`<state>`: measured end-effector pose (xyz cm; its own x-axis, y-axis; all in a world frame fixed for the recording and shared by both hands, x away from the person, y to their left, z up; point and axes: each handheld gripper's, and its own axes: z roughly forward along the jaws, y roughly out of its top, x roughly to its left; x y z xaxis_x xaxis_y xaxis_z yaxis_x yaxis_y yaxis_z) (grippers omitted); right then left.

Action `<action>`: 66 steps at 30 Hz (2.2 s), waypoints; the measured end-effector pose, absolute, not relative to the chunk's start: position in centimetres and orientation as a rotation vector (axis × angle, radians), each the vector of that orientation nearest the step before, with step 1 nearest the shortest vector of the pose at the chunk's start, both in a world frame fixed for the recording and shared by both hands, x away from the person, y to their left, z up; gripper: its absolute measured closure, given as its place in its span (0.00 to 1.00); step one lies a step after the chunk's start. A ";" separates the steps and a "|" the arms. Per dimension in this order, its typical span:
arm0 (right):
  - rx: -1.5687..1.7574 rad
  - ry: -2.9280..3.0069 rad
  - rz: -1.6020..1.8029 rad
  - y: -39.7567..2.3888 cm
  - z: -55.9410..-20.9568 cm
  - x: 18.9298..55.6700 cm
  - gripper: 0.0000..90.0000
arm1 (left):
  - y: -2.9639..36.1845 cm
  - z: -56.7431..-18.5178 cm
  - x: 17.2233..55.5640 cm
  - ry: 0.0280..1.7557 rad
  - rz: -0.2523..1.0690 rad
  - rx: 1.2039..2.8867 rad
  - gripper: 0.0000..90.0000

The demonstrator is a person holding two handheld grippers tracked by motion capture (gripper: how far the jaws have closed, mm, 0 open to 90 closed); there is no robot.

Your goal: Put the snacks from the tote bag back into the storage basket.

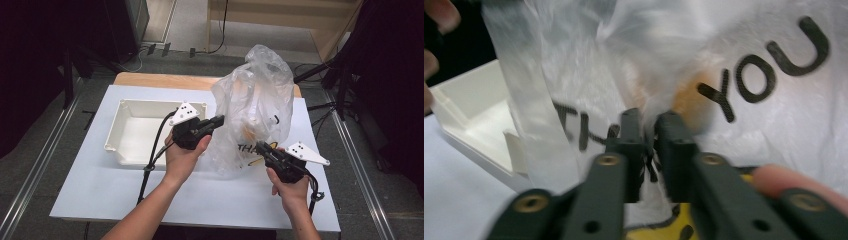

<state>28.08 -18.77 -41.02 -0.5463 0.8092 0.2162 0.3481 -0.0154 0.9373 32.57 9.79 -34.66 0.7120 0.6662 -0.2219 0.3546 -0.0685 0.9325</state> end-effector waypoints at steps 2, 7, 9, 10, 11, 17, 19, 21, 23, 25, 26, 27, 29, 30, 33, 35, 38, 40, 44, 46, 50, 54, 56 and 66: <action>1.216 1.866 1.617 -19.1 -40.6 28.1 0.69 | 9.6 -35.3 32.4 0.830 0.304 1.692 1.00; 1.200 1.831 1.623 -19.9 -39.3 28.0 0.54 | 9.5 -36.9 31.7 0.842 0.288 1.718 1.00; 1.203 1.793 1.631 -20.2 -38.7 27.9 0.51 | 9.5 -37.5 31.3 0.846 0.281 1.730 1.00; 1.203 1.769 1.634 -20.4 -38.3 27.8 0.49 | 9.4 -37.9 31.2 0.846 0.276 1.733 1.00; 1.202 1.748 1.637 -20.5 -38.0 27.8 0.48 | 9.4 -38.1 31.1 0.844 0.273 1.741 1.00; 1.206 1.647 1.619 -20.8 -36.1 27.8 0.42 | 9.0 -39.7 30.2 0.852 0.244 1.760 1.00; 1.210 1.621 1.606 -20.7 -35.3 28.2 0.39 | 8.8 -40.1 29.8 0.857 0.225 1.759 1.00; 1.212 1.615 1.588 -20.2 -34.4 28.7 0.36 | 8.7 -40.4 29.5 0.861 0.220 1.752 1.00; 1.184 1.621 1.550 -19.5 -33.3 29.4 0.30 | 8.6 -40.8 29.3 0.864 0.217 1.749 1.00; 1.195 1.589 1.510 -19.0 -32.5 30.1 0.17 | 8.4 -41.3 29.0 0.869 0.216 1.753 1.00; 1.197 1.572 1.509 -18.9 -32.3 30.4 0.17 | 8.4 -41.6 28.9 0.873 0.213 1.758 1.00; 1.214 1.556 1.516 -18.8 -32.1 30.9 0.17 | 8.4 -42.0 28.8 0.873 0.214 1.761 1.00; 1.258 1.533 1.486 -18.6 -32.0 31.8 0.17 | 8.5 -42.4 28.5 0.878 0.215 1.765 1.00; 1.274 1.532 1.477 -18.4 -32.0 32.2 0.19 | 8.6 -42.6 28.4 0.877 0.217 1.770 1.00; 1.290 1.523 1.470 -18.4 -32.3 33.0 0.47 | 9.1 -43.0 28.3 0.885 0.222 1.774 1.00; 1.323 1.511 1.474 -18.7 -32.6 33.8 0.78 | 9.4 -43.2 28.3 0.900 0.212 1.773 1.00; 1.368 1.501 1.532 -19.3 -33.5 34.9 0.99 | 9.8 -43.7 28.0 0.912 0.200 1.774 1.00; 1.399 1.526 1.496 -19.6 -34.4 35.8 1.00 | 9.8 -44.2 27.8 0.913 0.199 1.787 1.00; 1.472 1.632 1.366 -19.7 -37.3 37.7 1.00 | 9.9 -45.5 27.6 0.956 0.196 1.807 1.00; 1.534 1.684 1.297 -19.9 -39.1 38.6 1.00 | 10.1 -46.1 27.5 0.977 0.192 1.814 1.00; 1.641 1.770 1.175 -20.2 -43.3 39.3 1.00 | 10.5 -46.8 27.4 1.002 0.172 1.817 1.00; 1.690 1.827 1.088 -20.4 -46.3 39.1 1.00 | 10.5 -46.9 27.4 0.993 0.171 1.830 1.00; 1.687 1.823 1.179 -20.9 -46.9 38.5 0.87 | 10.5 -47.0 27.4 0.988 0.169 1.835 1.00; 1.466 1.647 1.421 -22.9 -42.5 32.8 0.41 | 10.7 -47.1 27.3 0.994 0.153 1.806 1.00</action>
